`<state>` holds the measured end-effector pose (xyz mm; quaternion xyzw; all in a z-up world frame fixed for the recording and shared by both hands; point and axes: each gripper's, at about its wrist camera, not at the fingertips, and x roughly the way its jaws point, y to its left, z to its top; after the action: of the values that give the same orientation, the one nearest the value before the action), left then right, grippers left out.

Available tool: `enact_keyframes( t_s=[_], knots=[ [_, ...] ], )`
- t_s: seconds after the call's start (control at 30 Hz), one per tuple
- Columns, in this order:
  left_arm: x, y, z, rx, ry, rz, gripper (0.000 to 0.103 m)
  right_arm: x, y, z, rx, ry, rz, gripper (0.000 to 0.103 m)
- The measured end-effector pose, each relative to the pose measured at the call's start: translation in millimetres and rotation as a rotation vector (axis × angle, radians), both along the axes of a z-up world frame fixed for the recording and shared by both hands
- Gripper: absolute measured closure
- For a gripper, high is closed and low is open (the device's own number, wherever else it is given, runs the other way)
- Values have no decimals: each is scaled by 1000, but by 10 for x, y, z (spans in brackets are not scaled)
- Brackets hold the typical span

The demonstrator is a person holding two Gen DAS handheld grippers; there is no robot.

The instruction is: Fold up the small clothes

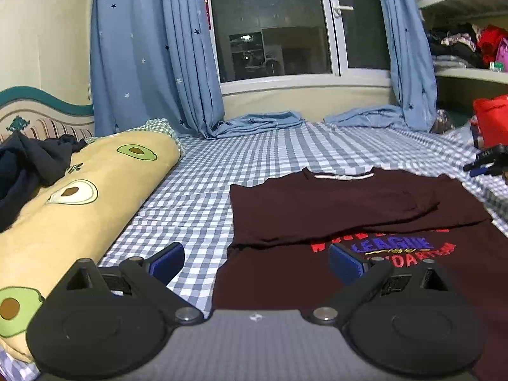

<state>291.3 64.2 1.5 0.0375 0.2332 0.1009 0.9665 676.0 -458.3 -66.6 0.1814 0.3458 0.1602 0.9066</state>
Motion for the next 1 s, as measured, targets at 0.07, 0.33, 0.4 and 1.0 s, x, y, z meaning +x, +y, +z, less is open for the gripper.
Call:
enact_keyframes(
  t_s=[0.07, 0.33, 0.4, 1.0],
  knots=[
    [-19, -12, -8, -7, -5, -9, 4, -248, 178, 112, -12, -30, 109, 66],
    [-396, 61, -6, -14, -38, -38, 3, -662, 671, -203, -211, 103, 219, 79],
    [-522, 125, -21, -12, -39, -40, 2, -719, 683, -161, -229, 84, 205, 75],
    [-1504, -330, -1261, 800, 208, -539, 2, -3834, 1043, 1378, -117, -91, 304, 11]
  ],
)
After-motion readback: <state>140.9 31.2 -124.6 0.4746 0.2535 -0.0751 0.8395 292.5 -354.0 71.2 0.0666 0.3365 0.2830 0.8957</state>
